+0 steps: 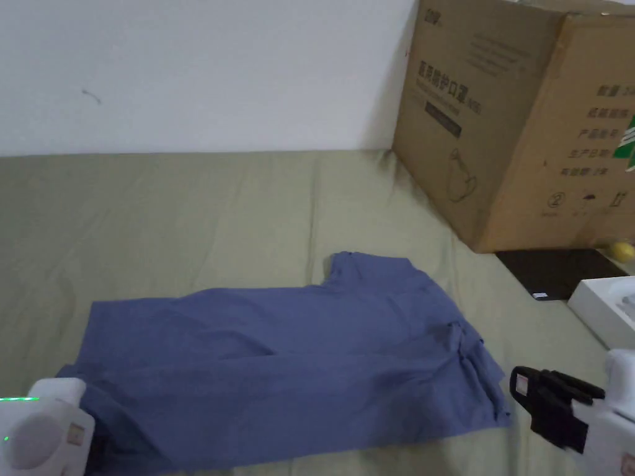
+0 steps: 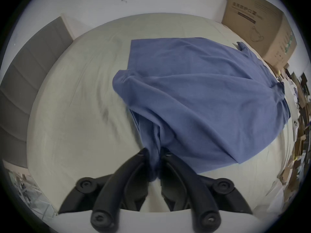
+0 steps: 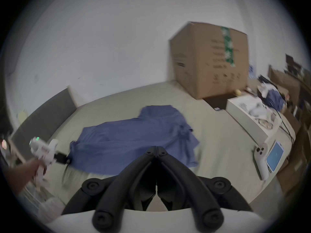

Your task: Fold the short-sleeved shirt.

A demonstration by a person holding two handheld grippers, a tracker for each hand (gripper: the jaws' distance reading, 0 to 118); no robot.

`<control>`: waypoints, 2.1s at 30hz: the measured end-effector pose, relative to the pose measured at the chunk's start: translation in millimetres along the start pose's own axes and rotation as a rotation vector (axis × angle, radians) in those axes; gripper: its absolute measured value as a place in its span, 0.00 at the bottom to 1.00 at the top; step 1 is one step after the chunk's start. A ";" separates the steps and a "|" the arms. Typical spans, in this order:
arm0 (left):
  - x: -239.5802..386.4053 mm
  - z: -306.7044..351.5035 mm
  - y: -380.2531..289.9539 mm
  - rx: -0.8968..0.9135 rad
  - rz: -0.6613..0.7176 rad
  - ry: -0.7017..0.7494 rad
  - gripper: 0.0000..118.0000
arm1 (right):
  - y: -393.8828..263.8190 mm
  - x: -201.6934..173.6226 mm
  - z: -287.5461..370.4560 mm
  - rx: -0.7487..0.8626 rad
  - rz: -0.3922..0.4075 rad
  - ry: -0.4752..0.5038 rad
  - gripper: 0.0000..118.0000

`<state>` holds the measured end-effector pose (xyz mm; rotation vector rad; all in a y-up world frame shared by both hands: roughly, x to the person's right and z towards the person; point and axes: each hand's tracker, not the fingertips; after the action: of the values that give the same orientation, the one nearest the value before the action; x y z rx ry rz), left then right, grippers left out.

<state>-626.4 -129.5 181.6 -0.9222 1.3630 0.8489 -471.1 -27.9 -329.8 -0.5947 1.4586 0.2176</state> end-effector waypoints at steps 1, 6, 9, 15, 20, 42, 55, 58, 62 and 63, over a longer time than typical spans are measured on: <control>-6.5 -1.0 -0.4 0.002 0.003 -0.063 0.05 | 8.3 15.9 -12.5 -0.043 -0.033 -0.008 0.00; -23.7 19.5 1.1 0.046 0.119 -0.104 0.05 | 27.2 67.6 -97.6 -0.388 -0.154 0.058 0.05; -26.9 32.0 5.4 0.062 0.114 -0.089 0.05 | 24.4 81.3 -136.7 -0.459 -0.245 0.016 0.60; -26.8 30.7 0.0 0.045 0.108 -0.090 0.05 | 9.0 88.1 -190.2 -0.583 -0.263 -0.058 0.89; -25.6 17.6 -0.6 0.014 0.123 -0.090 0.05 | -1.8 75.6 -206.1 -0.653 -0.095 -0.134 0.72; -79.6 103.2 -123.1 0.001 0.196 -0.150 0.05 | -36.4 59.9 -30.3 -0.643 -0.040 0.067 0.04; -78.6 146.7 -150.7 0.256 0.239 -0.173 1.00 | -35.0 38.8 14.2 -0.385 -0.074 0.073 0.95; -61.8 176.6 -136.3 0.375 0.241 -0.222 0.98 | -14.3 4.4 35.3 -0.288 -0.040 0.127 0.86; -38.8 211.4 -132.0 0.616 0.228 -0.340 0.19 | -10.1 -45.0 77.1 0.074 0.022 0.229 0.05; -31.5 216.8 -133.9 0.672 0.218 -0.340 0.00 | -12.1 -54.3 84.4 0.139 0.031 0.244 0.01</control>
<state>-415.9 13.0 217.5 -0.1047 1.3272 0.6038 -399.0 15.9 -274.3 -0.4984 1.7043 0.0674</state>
